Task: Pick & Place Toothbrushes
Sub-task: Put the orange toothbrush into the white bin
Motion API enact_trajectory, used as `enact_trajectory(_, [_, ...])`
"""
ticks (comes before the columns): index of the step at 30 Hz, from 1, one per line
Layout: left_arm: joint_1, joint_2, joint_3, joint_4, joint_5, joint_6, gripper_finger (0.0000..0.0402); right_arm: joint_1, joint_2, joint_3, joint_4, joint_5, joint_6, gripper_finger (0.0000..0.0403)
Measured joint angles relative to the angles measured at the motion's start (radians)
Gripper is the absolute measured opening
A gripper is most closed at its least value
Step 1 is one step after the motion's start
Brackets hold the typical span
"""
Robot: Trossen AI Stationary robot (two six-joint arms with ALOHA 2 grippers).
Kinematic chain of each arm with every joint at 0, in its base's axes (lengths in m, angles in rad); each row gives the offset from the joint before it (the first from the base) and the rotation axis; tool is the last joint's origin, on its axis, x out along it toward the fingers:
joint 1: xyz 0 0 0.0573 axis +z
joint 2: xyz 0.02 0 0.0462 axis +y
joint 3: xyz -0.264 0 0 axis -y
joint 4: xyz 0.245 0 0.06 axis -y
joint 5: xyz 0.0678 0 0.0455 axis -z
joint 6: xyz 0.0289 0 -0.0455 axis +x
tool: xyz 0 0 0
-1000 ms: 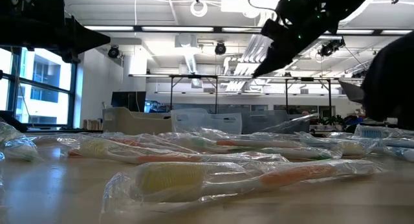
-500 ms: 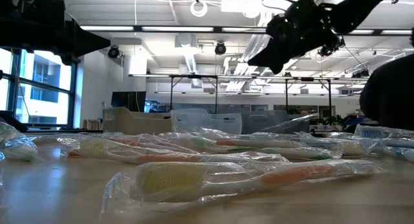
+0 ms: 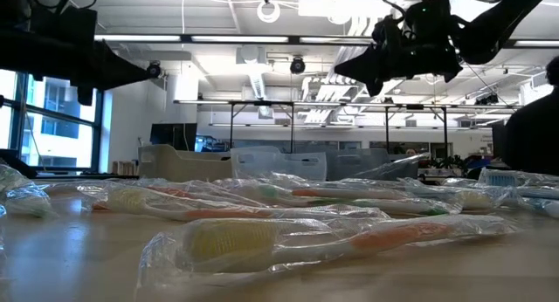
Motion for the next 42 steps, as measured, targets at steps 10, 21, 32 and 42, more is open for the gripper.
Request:
enact_trajectory(10, [0.0,0.123,0.028,-0.005,0.0,-0.073,0.0,-0.021,0.0,0.0,-0.001,-0.019,0.004,0.0004])
enact_trajectory(21, [0.0,0.36,0.191,-0.109,0.006,-0.121,0.0,-0.024,0.0,-0.03,0.097,-0.054,-0.006,0.0003])
enact_trajectory(32, [0.0,0.485,0.252,-0.129,0.015,-0.134,0.0,-0.025,-0.069,-0.108,0.181,0.002,0.03,0.0003])
enact_trajectory(42, [0.0,0.482,0.252,-0.136,0.017,-0.135,0.0,-0.026,-0.302,-0.152,0.009,0.124,-0.076,0.0003])
